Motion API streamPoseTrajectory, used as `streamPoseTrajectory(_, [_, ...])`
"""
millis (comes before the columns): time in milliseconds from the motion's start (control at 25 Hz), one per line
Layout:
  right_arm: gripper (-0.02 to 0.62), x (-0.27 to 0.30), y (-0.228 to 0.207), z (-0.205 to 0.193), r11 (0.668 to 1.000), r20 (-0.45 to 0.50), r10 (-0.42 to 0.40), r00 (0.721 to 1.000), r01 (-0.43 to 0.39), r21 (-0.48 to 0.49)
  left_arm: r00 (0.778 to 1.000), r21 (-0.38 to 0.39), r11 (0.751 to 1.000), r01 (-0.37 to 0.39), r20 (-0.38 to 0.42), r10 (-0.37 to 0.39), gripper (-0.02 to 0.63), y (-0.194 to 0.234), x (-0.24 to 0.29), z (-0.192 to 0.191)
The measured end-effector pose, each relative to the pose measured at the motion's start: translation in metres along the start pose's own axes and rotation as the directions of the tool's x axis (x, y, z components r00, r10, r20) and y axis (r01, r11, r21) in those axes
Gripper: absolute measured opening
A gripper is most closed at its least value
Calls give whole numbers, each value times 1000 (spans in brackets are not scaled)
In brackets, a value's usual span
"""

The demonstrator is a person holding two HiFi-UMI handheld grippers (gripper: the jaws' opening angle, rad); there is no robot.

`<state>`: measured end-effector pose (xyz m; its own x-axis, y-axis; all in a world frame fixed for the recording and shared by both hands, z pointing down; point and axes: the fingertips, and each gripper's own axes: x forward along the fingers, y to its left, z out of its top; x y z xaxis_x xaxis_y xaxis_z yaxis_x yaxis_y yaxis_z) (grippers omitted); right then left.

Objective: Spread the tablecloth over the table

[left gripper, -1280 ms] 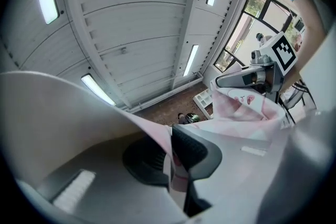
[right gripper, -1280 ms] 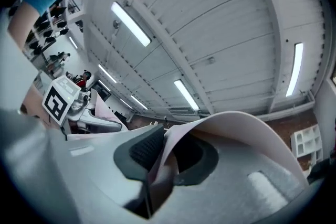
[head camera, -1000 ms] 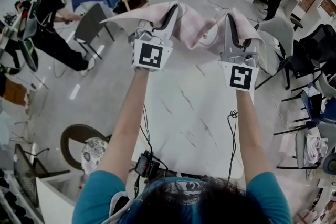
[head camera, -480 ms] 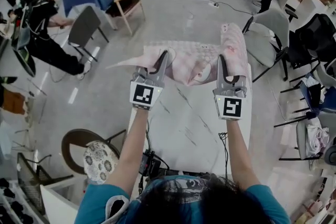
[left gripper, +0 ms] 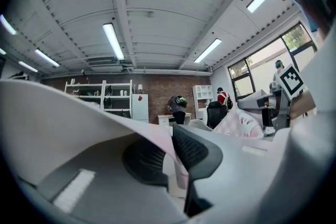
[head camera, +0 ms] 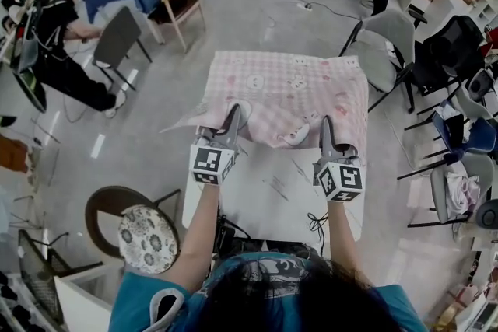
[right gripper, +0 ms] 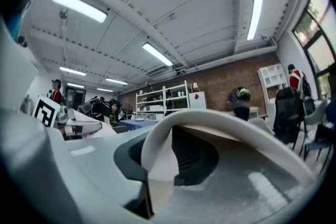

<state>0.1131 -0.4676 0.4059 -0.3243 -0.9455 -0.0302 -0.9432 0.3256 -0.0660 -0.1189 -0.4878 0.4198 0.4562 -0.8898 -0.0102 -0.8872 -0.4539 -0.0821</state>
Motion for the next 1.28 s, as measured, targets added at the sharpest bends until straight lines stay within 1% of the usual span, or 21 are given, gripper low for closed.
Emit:
streamPoseTrajectory(80, [57,-16,-2,-16,996,-40,-26,999,29,84,1000,-56,998,-6,-19,5,49,-2,-13,-13])
streamPoseTrajectory(200, [55,-39,-3,-43,981,-112,-56,992,76,179,999,-105,994,-1,-53,-5,51,-7,-31,-33])
streamPoseTrajectory(360, [57,-66,-3,-75,932,-206,-84,975,150,330,995,-167,986,1,-98,-18,52,-13,-50,-53])
streamPoseTrajectory(480, [57,-80,-2,-89,900,-246,-71,967,169,403,992,-220,975,-14,-123,-13,52,-16,-64,-66])
streamPoseTrajectory(600, [57,-93,-6,-99,880,-272,-60,960,179,440,989,-273,962,-27,-149,-15,55,-24,-75,-79])
streamPoseTrajectory(720, [57,-110,-9,-109,869,-291,-50,956,185,460,985,-312,949,-40,-173,-15,57,-37,-87,-91])
streamPoseTrajectory(880, [57,-131,-10,-122,847,-313,-29,949,190,497,980,-336,940,-54,-199,-15,60,-50,-104,-102])
streamPoseTrajectory(1000, [57,-145,-11,-131,838,-335,-8,942,189,511,976,-347,935,-73,-217,-4,61,-60,-118,-107])
streamPoseTrajectory(1280, [63,-178,-12,-157,819,-367,69,928,157,552,964,-396,909,-128,-266,20,66,-82,-155,-130])
